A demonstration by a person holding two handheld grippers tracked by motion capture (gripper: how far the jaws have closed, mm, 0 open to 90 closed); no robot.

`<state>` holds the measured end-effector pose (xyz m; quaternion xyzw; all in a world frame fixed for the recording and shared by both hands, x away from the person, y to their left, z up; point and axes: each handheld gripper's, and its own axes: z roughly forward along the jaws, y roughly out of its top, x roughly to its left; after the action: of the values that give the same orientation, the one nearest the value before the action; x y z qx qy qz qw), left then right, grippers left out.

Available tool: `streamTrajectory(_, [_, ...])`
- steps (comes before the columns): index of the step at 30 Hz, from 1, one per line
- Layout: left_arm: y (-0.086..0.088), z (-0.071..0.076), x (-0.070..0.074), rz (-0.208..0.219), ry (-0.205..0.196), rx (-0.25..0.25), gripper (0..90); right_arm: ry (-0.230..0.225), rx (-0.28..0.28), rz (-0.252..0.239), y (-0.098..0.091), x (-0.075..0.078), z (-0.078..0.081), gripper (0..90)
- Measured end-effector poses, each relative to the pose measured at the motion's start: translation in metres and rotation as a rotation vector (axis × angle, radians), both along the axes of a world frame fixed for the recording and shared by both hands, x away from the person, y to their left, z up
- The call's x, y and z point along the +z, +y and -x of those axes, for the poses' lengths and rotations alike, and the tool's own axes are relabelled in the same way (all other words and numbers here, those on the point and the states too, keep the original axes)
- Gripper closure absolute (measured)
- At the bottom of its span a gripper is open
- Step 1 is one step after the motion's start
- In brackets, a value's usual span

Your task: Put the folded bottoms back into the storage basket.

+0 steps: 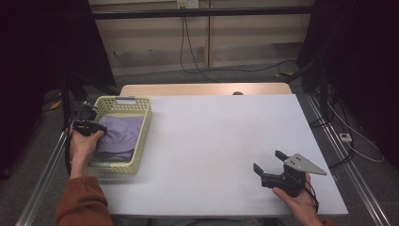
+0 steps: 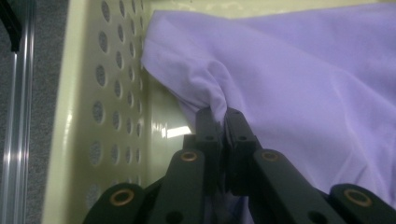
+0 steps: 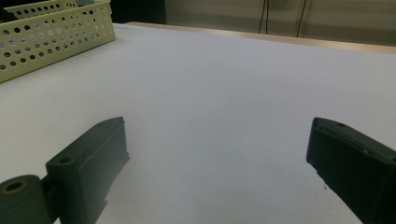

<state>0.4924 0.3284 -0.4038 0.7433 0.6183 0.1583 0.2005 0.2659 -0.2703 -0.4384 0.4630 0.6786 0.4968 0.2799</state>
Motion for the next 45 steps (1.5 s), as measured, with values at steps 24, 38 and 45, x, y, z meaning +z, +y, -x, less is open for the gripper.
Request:
streamTrajectory(24, [-0.002, -0.006, -0.018, -0.091, 0.081, 0.015, 85.3, -0.001, 0.007, -0.002, 0.001, 0.000, 0.002, 5.2])
streamTrajectory(38, [-0.005, -0.005, -0.017, -0.087, 0.107, -0.038, 82.4, 0.000, 0.007, -0.001, 0.001, 0.000, 0.002, 5.2])
streamTrajectory(45, [-0.005, -0.004, -0.014, -0.062, 0.086, -0.075, 75.2, 0.000, 0.007, -0.002, 0.001, 0.000, 0.001, 5.2])
